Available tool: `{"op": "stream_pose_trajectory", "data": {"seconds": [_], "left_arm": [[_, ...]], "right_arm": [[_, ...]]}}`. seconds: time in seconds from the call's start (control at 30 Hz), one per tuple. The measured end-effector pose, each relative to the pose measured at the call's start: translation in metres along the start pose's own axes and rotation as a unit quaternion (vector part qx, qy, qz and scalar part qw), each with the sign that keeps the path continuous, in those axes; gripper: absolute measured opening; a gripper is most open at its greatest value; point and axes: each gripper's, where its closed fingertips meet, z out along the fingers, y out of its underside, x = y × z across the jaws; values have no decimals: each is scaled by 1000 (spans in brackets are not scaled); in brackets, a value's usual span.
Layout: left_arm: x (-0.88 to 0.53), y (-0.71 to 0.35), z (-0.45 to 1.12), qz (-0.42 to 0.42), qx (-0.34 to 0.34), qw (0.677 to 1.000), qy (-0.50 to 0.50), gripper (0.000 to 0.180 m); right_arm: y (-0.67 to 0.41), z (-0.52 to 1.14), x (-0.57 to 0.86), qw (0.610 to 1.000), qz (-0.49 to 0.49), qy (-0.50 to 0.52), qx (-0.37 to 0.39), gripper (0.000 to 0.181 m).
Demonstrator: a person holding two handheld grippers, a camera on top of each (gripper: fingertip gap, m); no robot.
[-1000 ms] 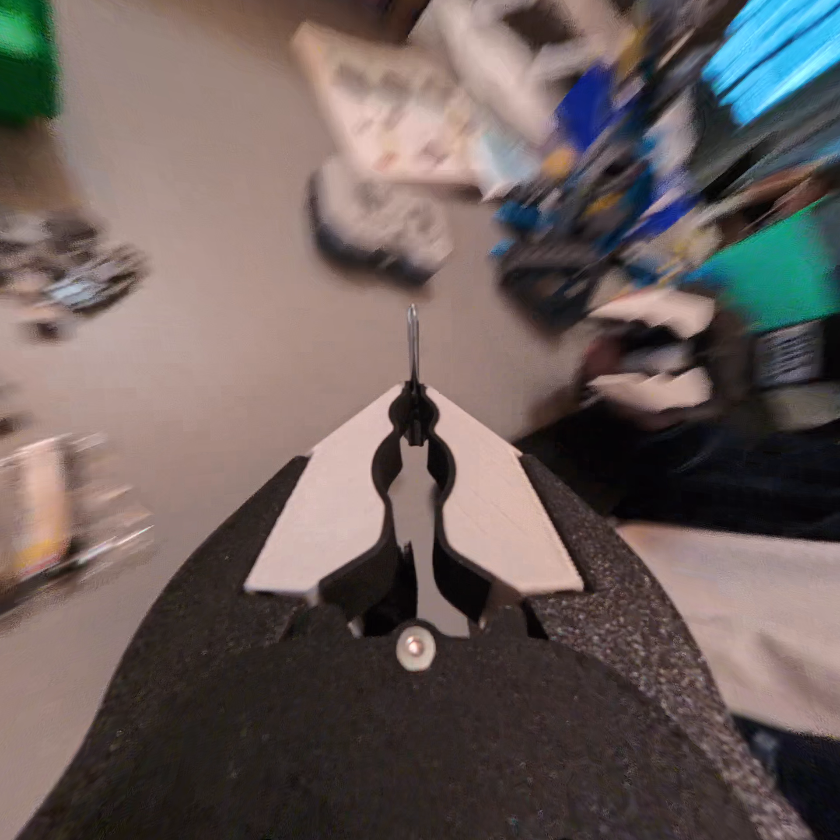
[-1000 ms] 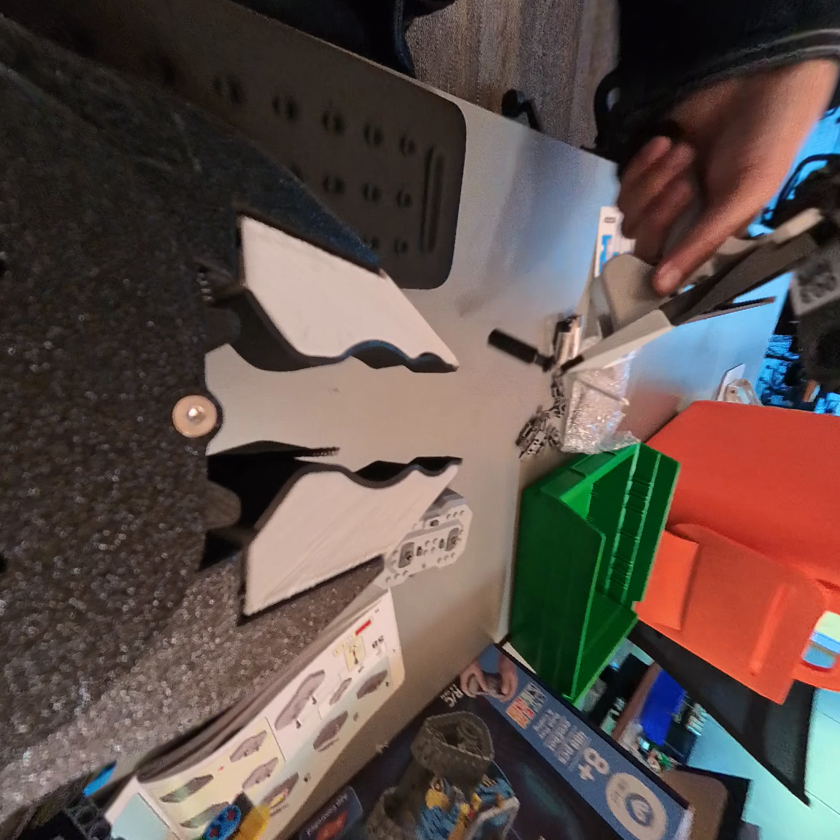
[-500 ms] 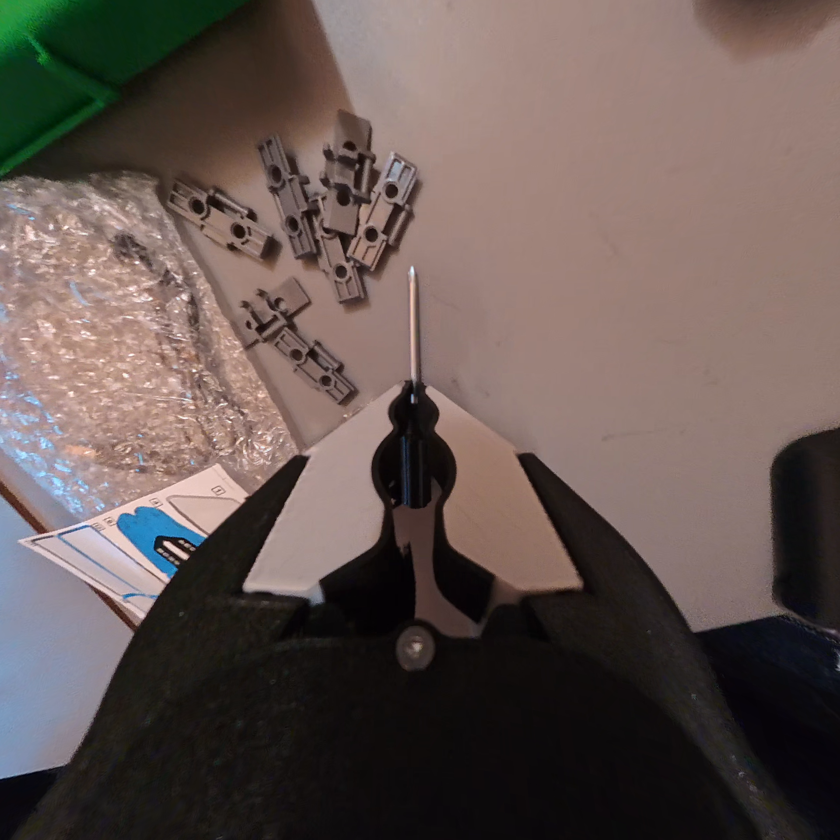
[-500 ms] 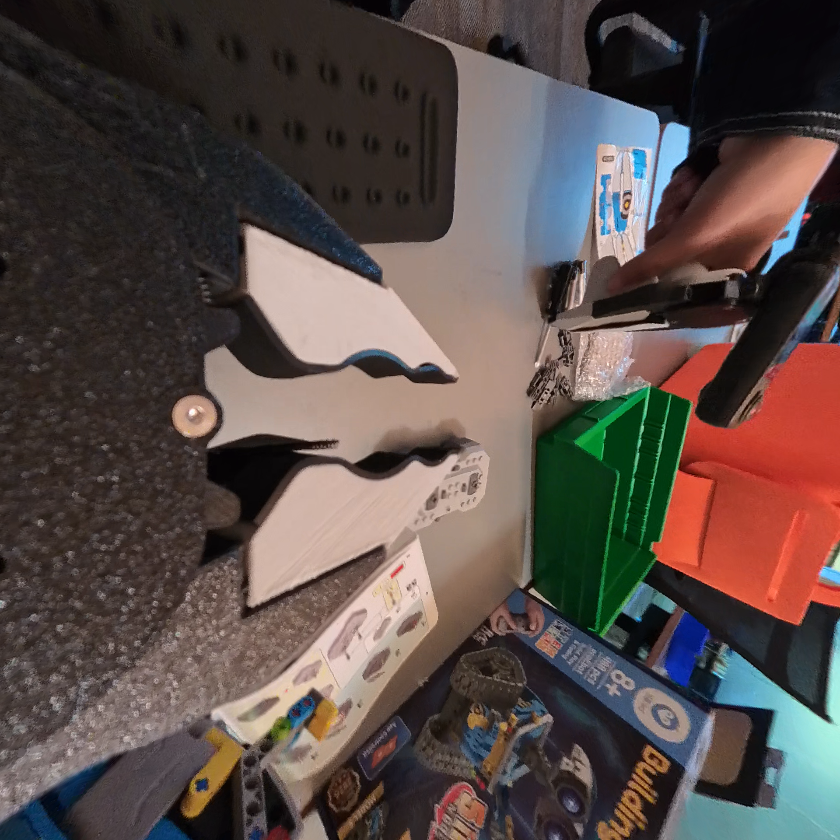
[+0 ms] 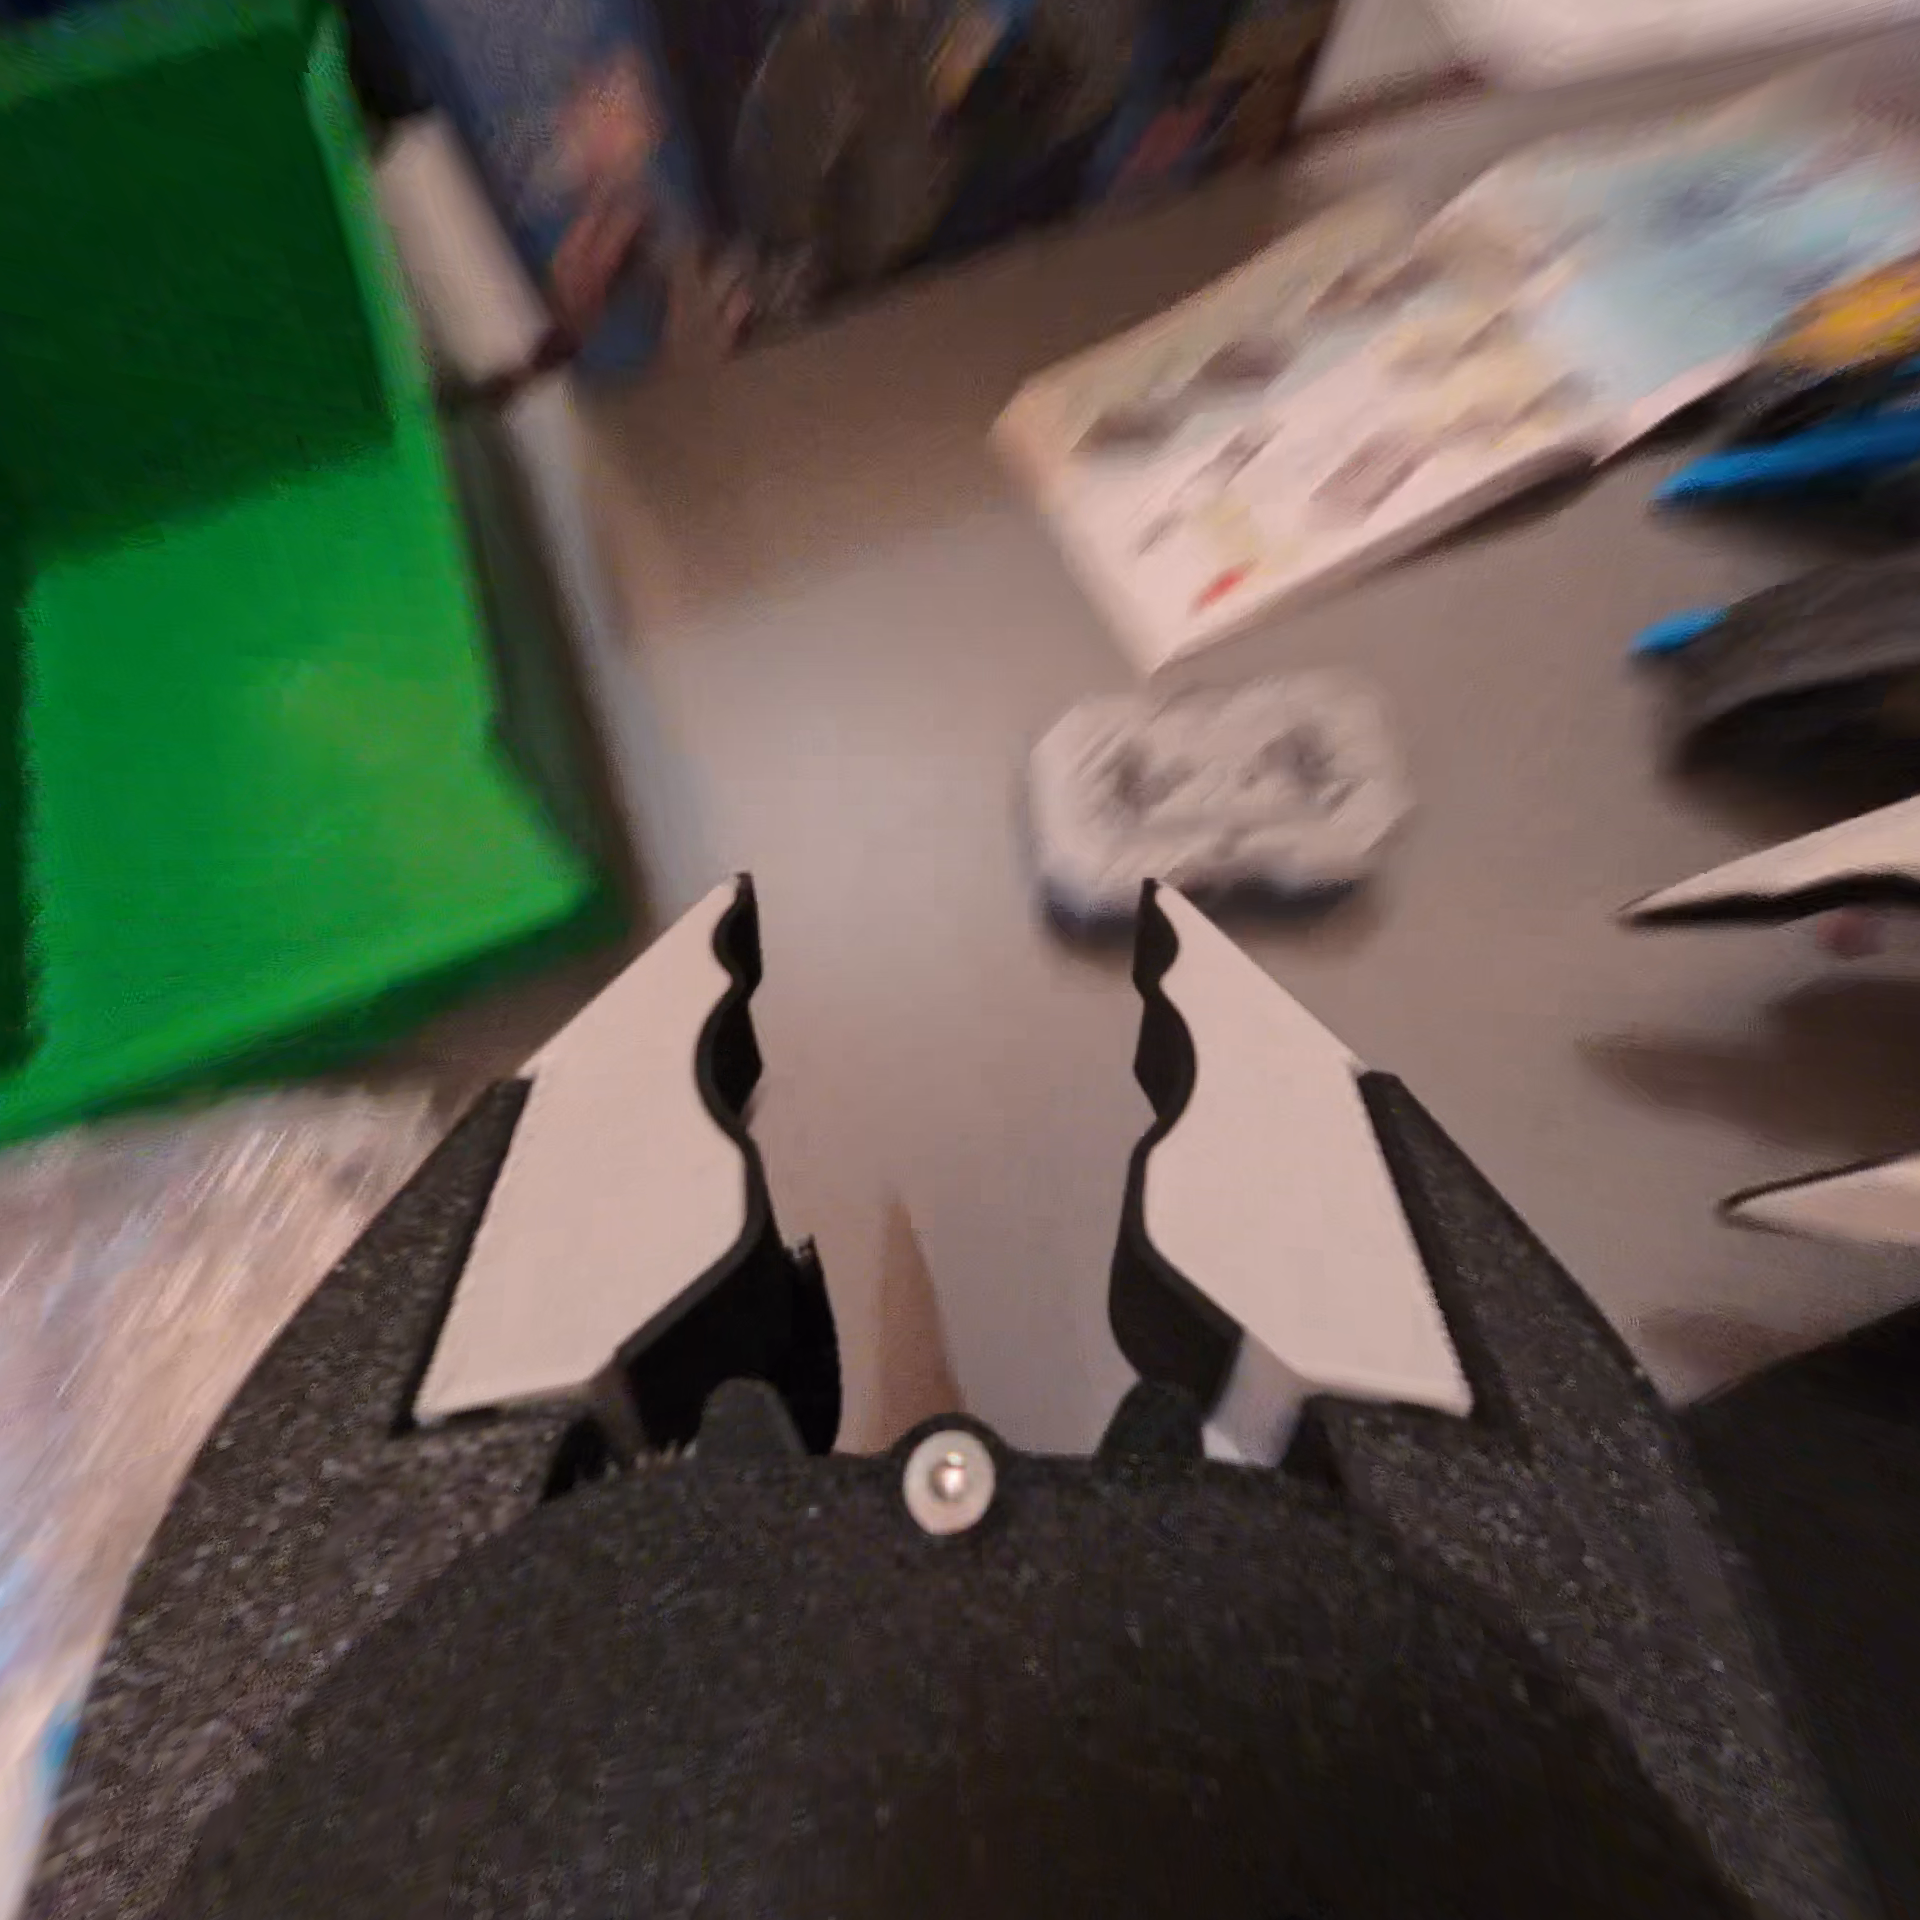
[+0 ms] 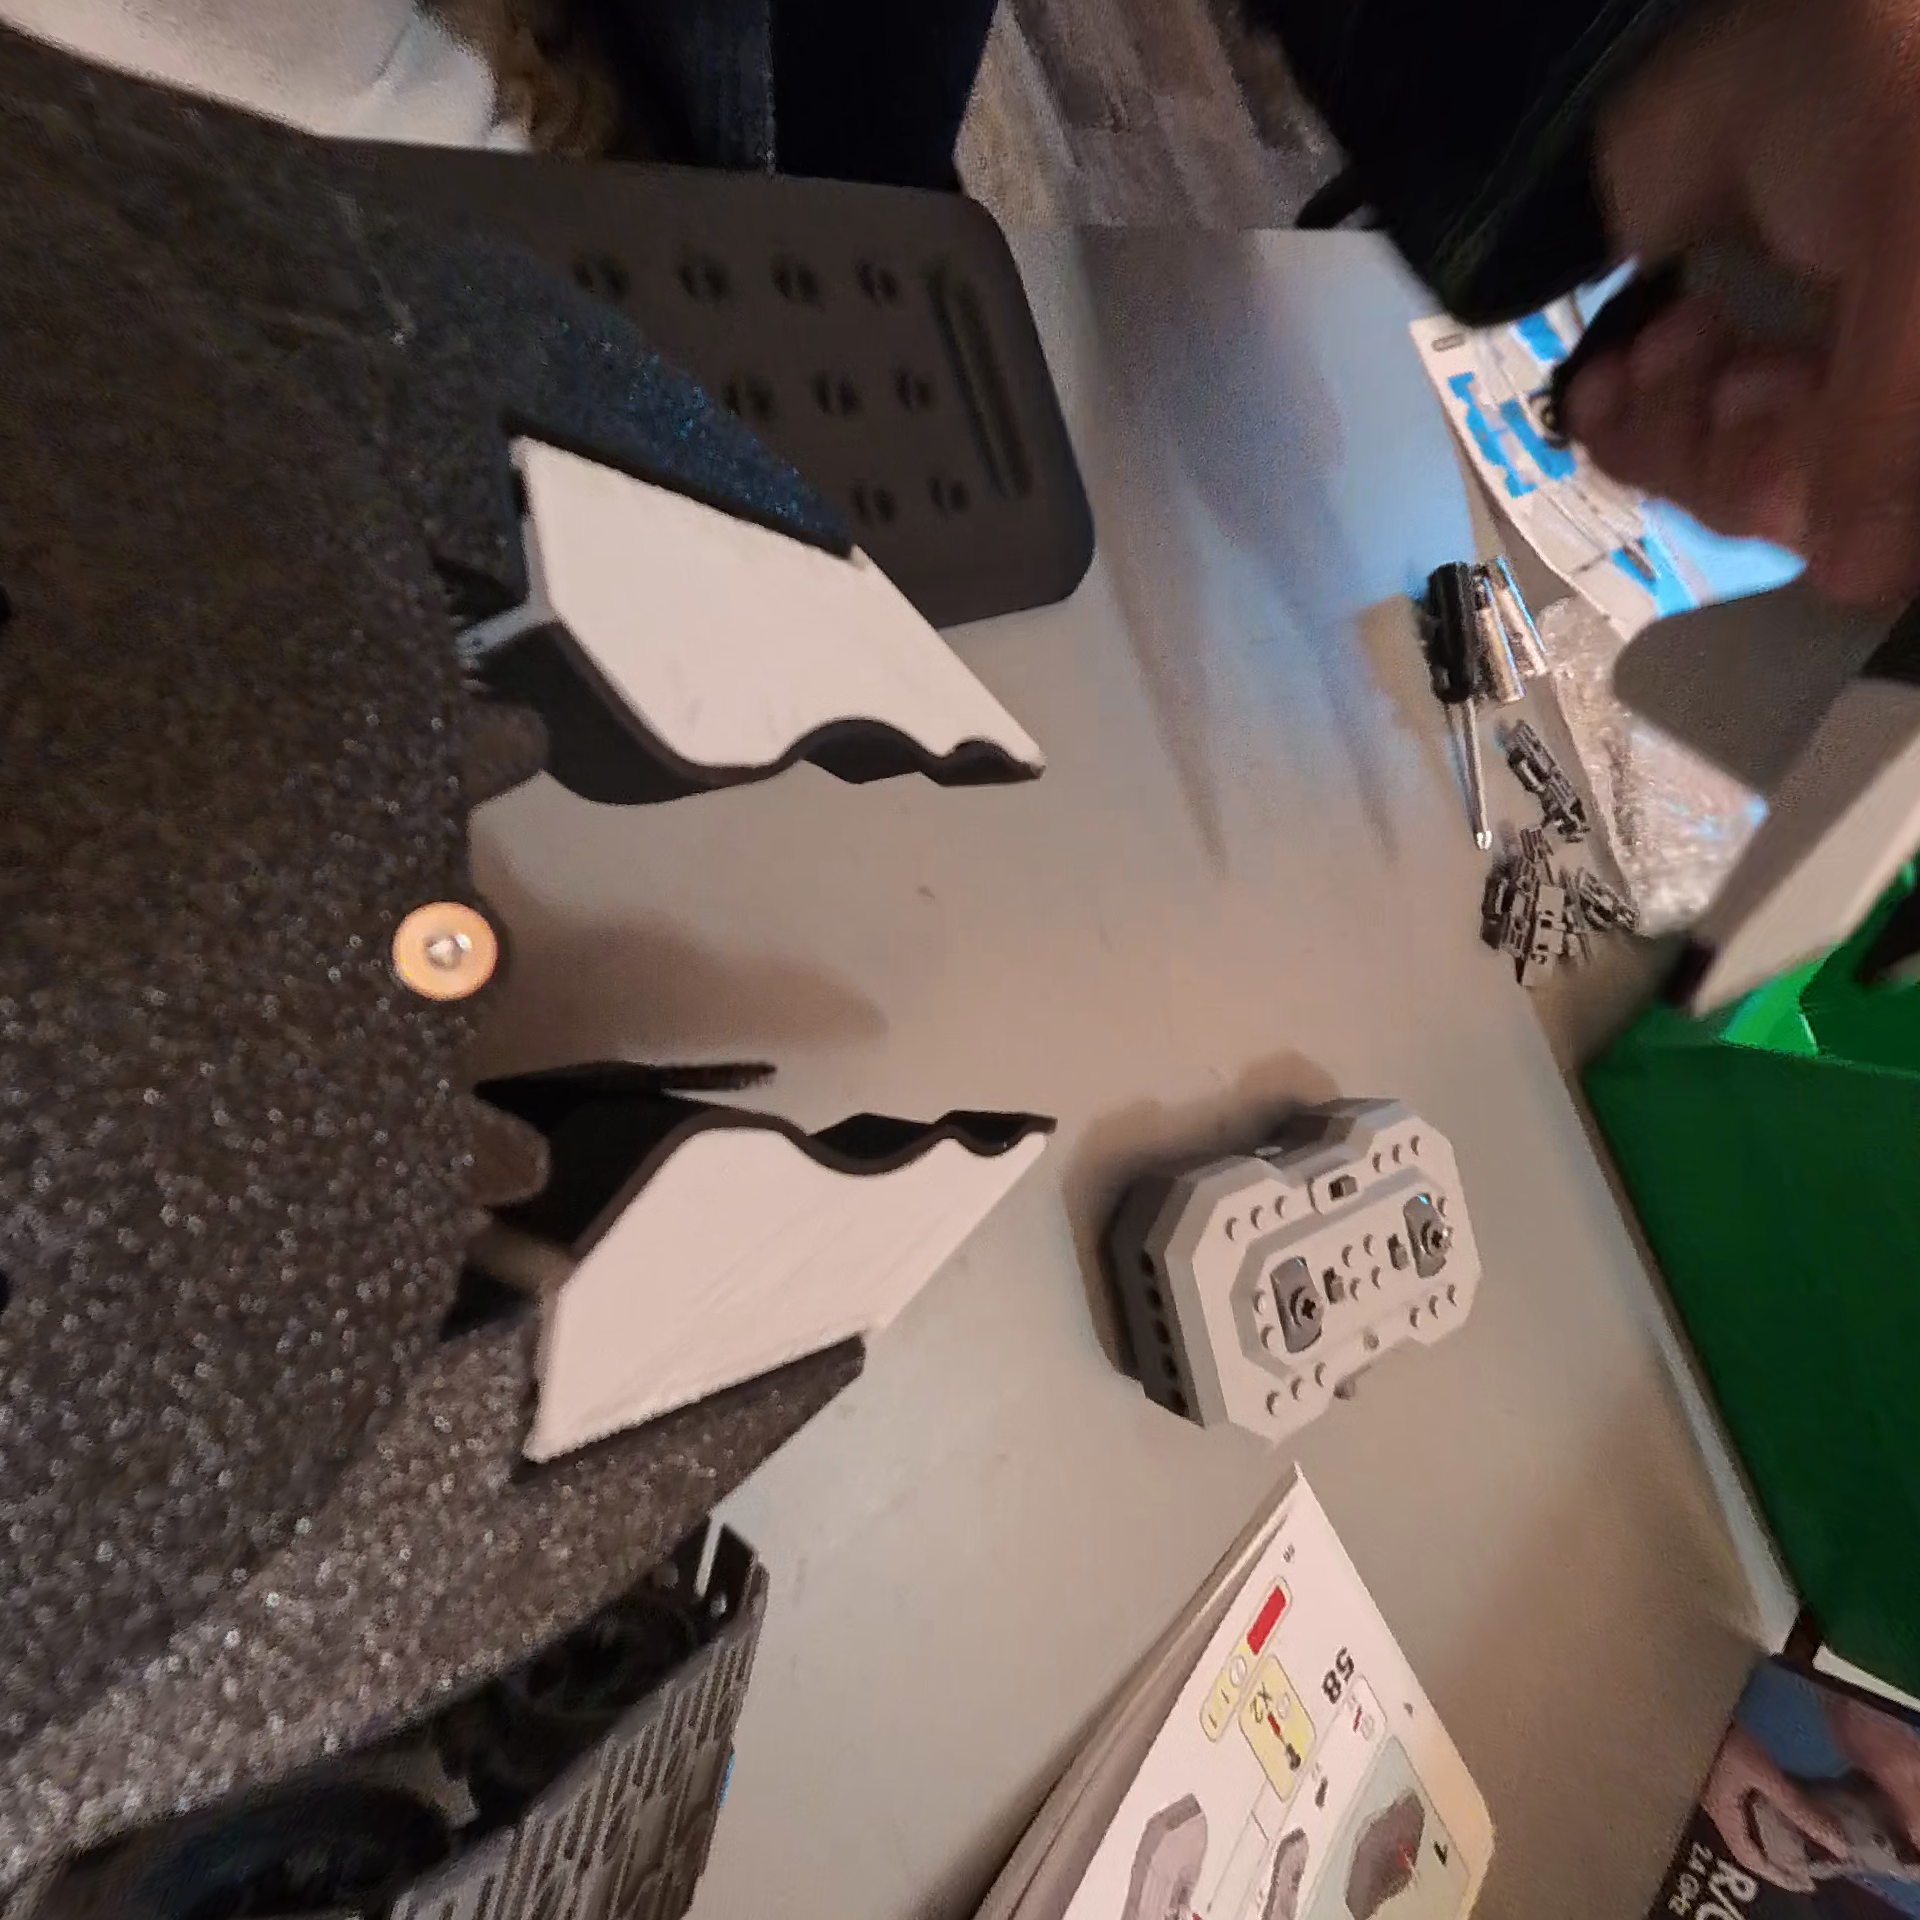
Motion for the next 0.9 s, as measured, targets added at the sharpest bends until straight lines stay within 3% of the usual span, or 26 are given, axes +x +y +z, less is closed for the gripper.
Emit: {"op": "stream_pose_trajectory", "data": {"seconds": [0.13, 0.2, 0.3, 0.43, 0.53, 0.67, 0.77, 0.9], "left_arm": [[29, -57, 41, 67, 171, 983, -2, 62], [37, -69, 54, 59, 198, 978, 10, 50], [57, -67, 69, 7, 198, 977, 82, 52], [63, -49, 68, 0, 171, 978, 119, 55], [58, -40, 72, -8, 140, 983, 118, 57], [66, -47, 59, -50, 163, 971, 167, 56], [67, -48, 57, -37, 168, 973, 154, 56], [73, -46, 57, -9, 166, 976, 142, 54]], "right_arm": [[-3, 4, 5, 999, 38, -15, 19, 56], [3, 8, 16, 998, 63, -4, 10, 76], [10, 15, 26, 995, 104, -5, -6, 89], [-3, 22, 21, 994, 107, -24, 9, 77], [-4, 23, 13, 998, 56, -27, 10, 59], [-18, 3, -5, 997, -3, -55, 57, 52], [-35, -39, -24, 991, 24, -89, 98, 52], [-47, -132, -16, 987, 68, -40, 141, 46]]}}
